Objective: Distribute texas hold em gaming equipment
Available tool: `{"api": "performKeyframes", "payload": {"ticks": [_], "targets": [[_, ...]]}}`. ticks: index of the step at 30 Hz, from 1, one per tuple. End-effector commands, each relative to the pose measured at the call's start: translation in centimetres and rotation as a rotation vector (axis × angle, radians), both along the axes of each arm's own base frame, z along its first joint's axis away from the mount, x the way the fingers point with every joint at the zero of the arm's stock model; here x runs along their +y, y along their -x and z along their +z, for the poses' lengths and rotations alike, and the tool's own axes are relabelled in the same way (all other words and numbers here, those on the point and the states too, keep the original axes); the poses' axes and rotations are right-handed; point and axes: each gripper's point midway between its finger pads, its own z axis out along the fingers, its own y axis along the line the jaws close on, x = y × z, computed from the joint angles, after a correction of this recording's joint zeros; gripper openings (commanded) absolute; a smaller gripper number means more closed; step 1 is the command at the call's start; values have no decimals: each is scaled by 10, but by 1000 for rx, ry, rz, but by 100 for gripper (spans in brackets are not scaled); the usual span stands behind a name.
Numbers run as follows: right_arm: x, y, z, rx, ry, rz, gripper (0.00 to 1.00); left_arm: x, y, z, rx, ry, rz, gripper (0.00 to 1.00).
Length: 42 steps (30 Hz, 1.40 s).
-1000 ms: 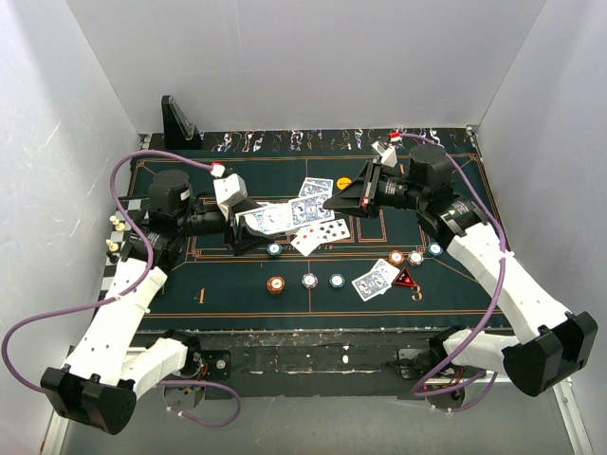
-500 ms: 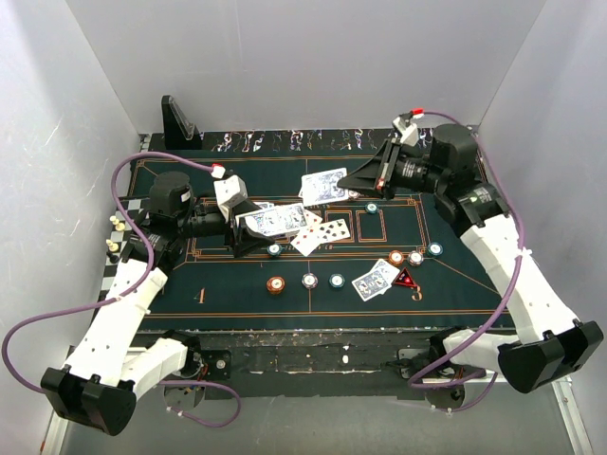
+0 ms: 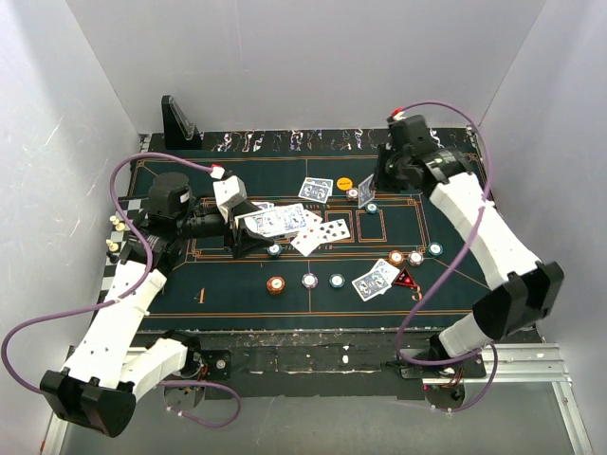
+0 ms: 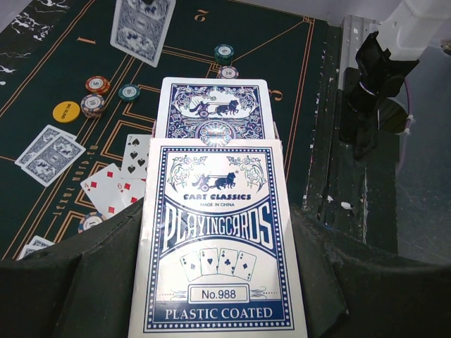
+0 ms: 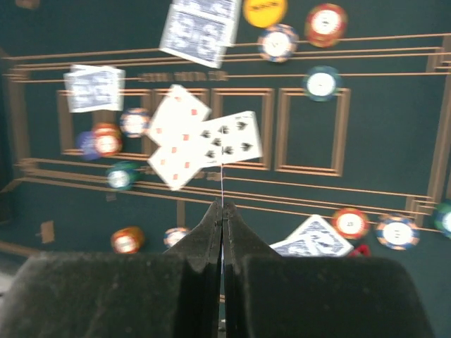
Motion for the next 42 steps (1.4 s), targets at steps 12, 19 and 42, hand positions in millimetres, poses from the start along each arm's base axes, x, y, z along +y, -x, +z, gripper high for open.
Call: {"api": "performKeyframes", "payload": {"ticks": [12,19,42], "targets": [[-4,-28,-84,-77,886,7,1,4,9,41,-64,40,14,11],[26,-31,-127,-54,964,91,1,6,13,41,-72,27,18,11],[67,-16,-213,76,937,202,1,8,15,38,-75,18,20,11]]}}
